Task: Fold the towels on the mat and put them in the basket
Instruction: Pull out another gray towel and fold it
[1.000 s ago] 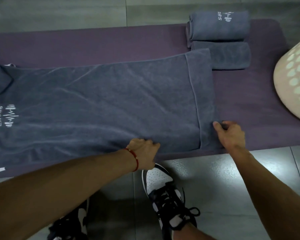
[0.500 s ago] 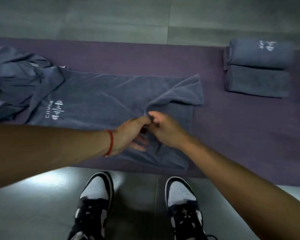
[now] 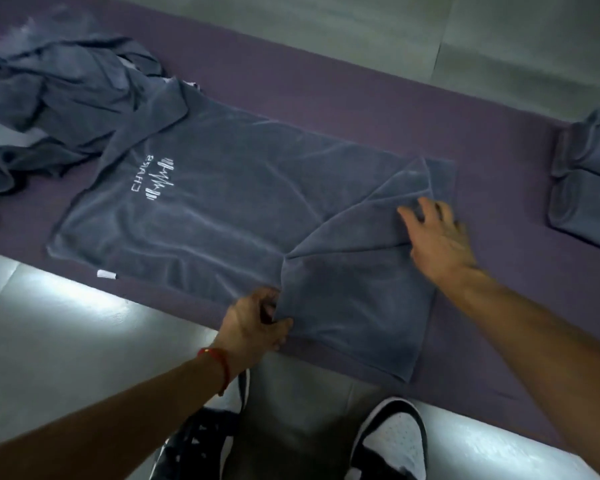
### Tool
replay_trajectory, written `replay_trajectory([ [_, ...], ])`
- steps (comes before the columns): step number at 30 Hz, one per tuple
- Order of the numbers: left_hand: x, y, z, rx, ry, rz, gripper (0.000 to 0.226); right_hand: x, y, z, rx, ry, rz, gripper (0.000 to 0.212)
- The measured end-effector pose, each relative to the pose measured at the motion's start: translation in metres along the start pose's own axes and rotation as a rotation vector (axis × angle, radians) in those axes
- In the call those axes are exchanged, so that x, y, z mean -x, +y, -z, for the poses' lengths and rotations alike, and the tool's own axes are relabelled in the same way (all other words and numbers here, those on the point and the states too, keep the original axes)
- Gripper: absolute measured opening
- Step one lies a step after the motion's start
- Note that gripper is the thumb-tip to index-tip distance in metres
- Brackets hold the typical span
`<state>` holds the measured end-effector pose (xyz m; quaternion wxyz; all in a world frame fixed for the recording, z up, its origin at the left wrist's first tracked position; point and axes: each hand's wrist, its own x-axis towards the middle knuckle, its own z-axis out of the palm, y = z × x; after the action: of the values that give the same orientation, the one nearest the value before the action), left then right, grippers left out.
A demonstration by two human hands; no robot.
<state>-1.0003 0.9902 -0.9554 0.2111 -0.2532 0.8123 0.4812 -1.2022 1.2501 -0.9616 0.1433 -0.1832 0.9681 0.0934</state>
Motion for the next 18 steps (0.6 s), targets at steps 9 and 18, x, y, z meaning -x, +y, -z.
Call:
replay_trajectory([
  [9, 0.001, -0.023, 0.061, 0.269, 0.187, 0.066, 0.010, -0.064, -0.034, 0.079, -0.187, 0.329, 0.121, 0.018],
  [18, -0.019, -0.106, 0.181, 0.378, 0.748, 0.317, 0.016, -0.180, -0.220, 0.133, -0.315, 0.290, 0.503, 0.022],
])
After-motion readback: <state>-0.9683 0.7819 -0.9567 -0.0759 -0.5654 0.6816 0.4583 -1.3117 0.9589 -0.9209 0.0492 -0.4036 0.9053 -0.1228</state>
